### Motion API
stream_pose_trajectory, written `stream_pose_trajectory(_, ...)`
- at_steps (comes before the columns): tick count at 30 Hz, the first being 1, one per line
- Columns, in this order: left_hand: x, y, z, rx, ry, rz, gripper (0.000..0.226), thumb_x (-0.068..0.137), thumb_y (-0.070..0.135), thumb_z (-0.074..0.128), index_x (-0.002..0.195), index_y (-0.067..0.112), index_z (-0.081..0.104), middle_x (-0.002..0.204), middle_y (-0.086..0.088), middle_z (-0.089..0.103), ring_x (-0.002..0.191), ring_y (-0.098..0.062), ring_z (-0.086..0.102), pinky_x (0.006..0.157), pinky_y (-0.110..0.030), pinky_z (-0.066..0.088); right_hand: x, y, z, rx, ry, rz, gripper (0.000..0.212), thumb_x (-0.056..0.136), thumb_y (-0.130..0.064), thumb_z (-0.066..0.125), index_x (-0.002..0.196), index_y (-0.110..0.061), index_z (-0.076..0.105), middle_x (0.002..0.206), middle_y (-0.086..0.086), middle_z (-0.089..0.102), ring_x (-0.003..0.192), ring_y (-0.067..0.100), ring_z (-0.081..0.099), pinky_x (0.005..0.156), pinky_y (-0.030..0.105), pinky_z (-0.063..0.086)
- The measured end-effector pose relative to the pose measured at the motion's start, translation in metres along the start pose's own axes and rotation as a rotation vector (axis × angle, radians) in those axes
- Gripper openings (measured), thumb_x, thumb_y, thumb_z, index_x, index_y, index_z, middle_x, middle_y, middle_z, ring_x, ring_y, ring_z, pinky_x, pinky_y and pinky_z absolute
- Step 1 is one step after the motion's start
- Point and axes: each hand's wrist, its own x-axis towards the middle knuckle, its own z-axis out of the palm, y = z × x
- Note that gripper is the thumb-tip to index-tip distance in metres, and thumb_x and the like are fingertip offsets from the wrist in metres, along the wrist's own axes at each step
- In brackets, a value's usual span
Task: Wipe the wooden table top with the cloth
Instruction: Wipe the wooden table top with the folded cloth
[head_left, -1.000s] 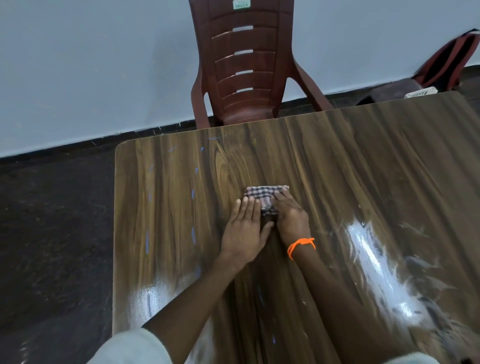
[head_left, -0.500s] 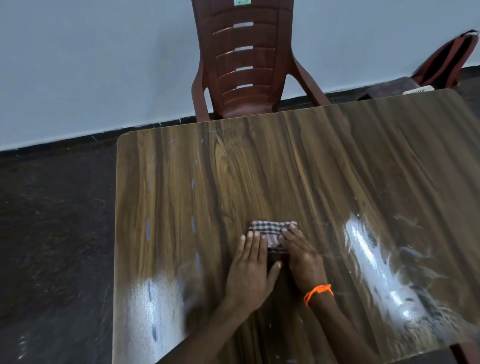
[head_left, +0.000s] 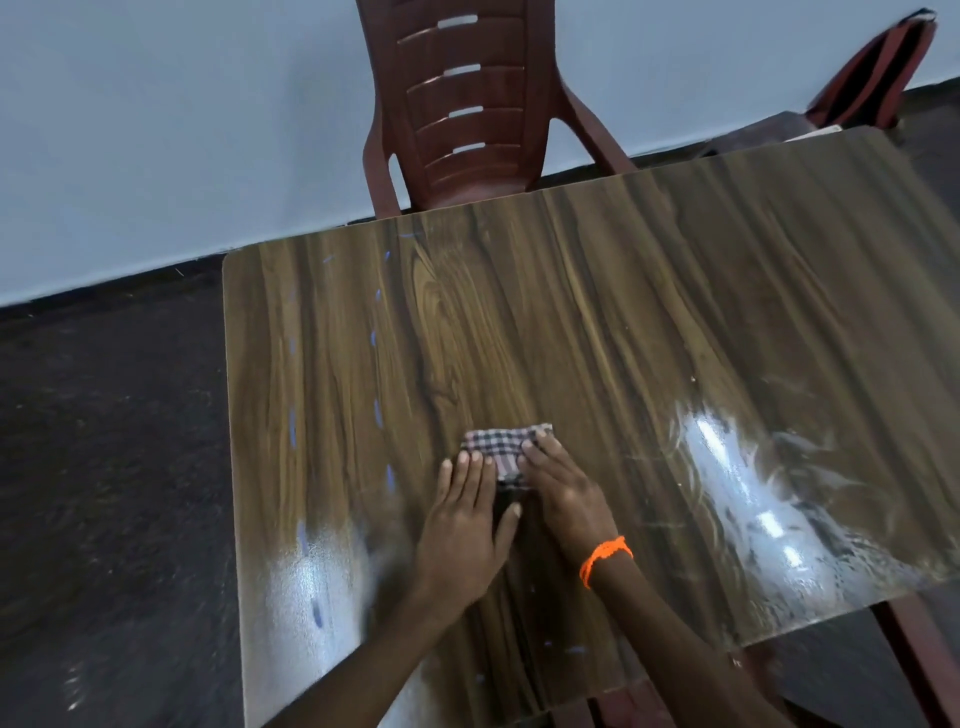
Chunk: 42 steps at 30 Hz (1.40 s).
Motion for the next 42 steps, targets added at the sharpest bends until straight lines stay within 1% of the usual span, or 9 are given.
stream_pose_trajectory(6, -0.025, 0.049, 0.018, -0.012, -0.058, 0.107, 0.071, 0.105, 0.051, 0.04, 0.152, -0.002, 0.04, 0.159, -0.021, 0.038, 0.154, -0.03, 0.023, 0.125, -0.05, 0.024, -0.059, 0.025, -0.023, -0.023, 0.084, 0.043, 0.034, 0.1, -0.014, 0.037, 0.118, -0.005, 0.065, 0.134, 0.006, 0.056, 0.134, 0.021, 0.041, 0.11, 0.046, 0.035)
stream_pose_trajectory(12, 0.03, 0.047, 0.005, 0.037, -0.086, 0.102, 0.07, 0.103, 0.047, 0.034, 0.153, -0.002, 0.037, 0.16, -0.021, 0.036, 0.154, -0.031, 0.024, 0.127, -0.049, 0.012, -0.017, 0.026, -0.022, 0.0, 0.234, 0.245, 0.03, 0.082, 0.01, 0.057, 0.106, -0.001, 0.07, 0.122, 0.013, 0.064, 0.127, 0.024, 0.048, 0.111, 0.034, 0.033)
stream_pose_trajectory(16, 0.024, 0.017, 0.001, 0.029, -0.041, 0.047, 0.07, 0.103, 0.046, 0.028, 0.152, -0.003, 0.039, 0.158, -0.021, 0.039, 0.153, -0.031, 0.028, 0.128, -0.049, 0.013, 0.003, 0.003, -0.008, 0.028, 0.177, 0.173, 0.028, 0.082, 0.011, 0.059, 0.106, 0.002, 0.069, 0.12, 0.016, 0.064, 0.126, 0.026, 0.048, 0.112, 0.03, 0.03)
stream_pose_trajectory(20, -0.027, 0.007, 0.01, 0.016, 0.008, 0.03, 0.067, 0.106, 0.046, 0.035, 0.152, -0.003, 0.039, 0.158, -0.021, 0.04, 0.154, -0.03, 0.025, 0.126, -0.05, 0.018, -0.032, -0.018, 0.002, 0.034, 0.119, 0.049, 0.029, 0.086, 0.005, 0.057, 0.113, 0.001, 0.066, 0.127, 0.013, 0.061, 0.13, 0.027, 0.045, 0.112, 0.036, 0.032)
stream_pose_trajectory(23, -0.072, 0.023, 0.025, -0.03, 0.026, 0.059, 0.066, 0.106, 0.045, 0.044, 0.152, -0.003, 0.039, 0.159, -0.021, 0.038, 0.155, -0.03, 0.022, 0.125, -0.052, 0.023, -0.076, -0.022, 0.001, 0.015, 0.086, 0.022, 0.03, 0.087, 0.005, 0.058, 0.116, -0.002, 0.065, 0.132, 0.009, 0.057, 0.133, 0.023, 0.042, 0.11, 0.041, 0.036)
stream_pose_trajectory(27, -0.088, 0.059, 0.035, -0.075, -0.024, 0.087, 0.069, 0.107, 0.047, 0.043, 0.155, -0.001, 0.034, 0.163, -0.018, 0.031, 0.157, -0.028, 0.015, 0.125, -0.052, 0.023, -0.114, -0.003, -0.017, -0.023, 0.096, 0.055, 0.031, 0.099, -0.01, 0.041, 0.113, -0.005, 0.068, 0.132, 0.006, 0.057, 0.133, 0.021, 0.043, 0.108, 0.048, 0.036)
stream_pose_trajectory(32, -0.044, 0.073, 0.025, -0.062, -0.07, 0.095, 0.067, 0.105, 0.045, 0.038, 0.154, -0.001, 0.036, 0.161, -0.018, 0.035, 0.156, -0.028, 0.019, 0.126, -0.051, 0.018, -0.089, 0.017, -0.028, -0.044, 0.203, 0.195, 0.027, 0.085, 0.008, 0.059, 0.106, -0.005, 0.071, 0.123, 0.008, 0.064, 0.128, 0.02, 0.048, 0.109, 0.042, 0.035)
stream_pose_trajectory(35, -0.028, 0.06, 0.015, -0.012, -0.06, 0.088, 0.066, 0.104, 0.043, 0.04, 0.153, -0.001, 0.038, 0.16, -0.019, 0.038, 0.154, -0.029, 0.025, 0.126, -0.051, 0.017, -0.062, 0.008, -0.022, -0.002, 0.231, 0.262, 0.024, 0.084, 0.008, 0.062, 0.101, -0.004, 0.073, 0.118, 0.01, 0.067, 0.123, 0.022, 0.053, 0.109, 0.037, 0.036)
stream_pose_trajectory(42, -0.092, 0.037, 0.028, -0.023, 0.035, 0.028, 0.062, 0.107, 0.041, 0.042, 0.152, -0.001, 0.039, 0.161, -0.017, 0.037, 0.156, -0.026, 0.021, 0.126, -0.05, 0.019, -0.103, -0.028, 0.0, 0.007, 0.129, 0.081, 0.024, 0.086, 0.003, 0.062, 0.109, -0.003, 0.069, 0.126, 0.008, 0.062, 0.128, 0.022, 0.048, 0.107, 0.04, 0.04)
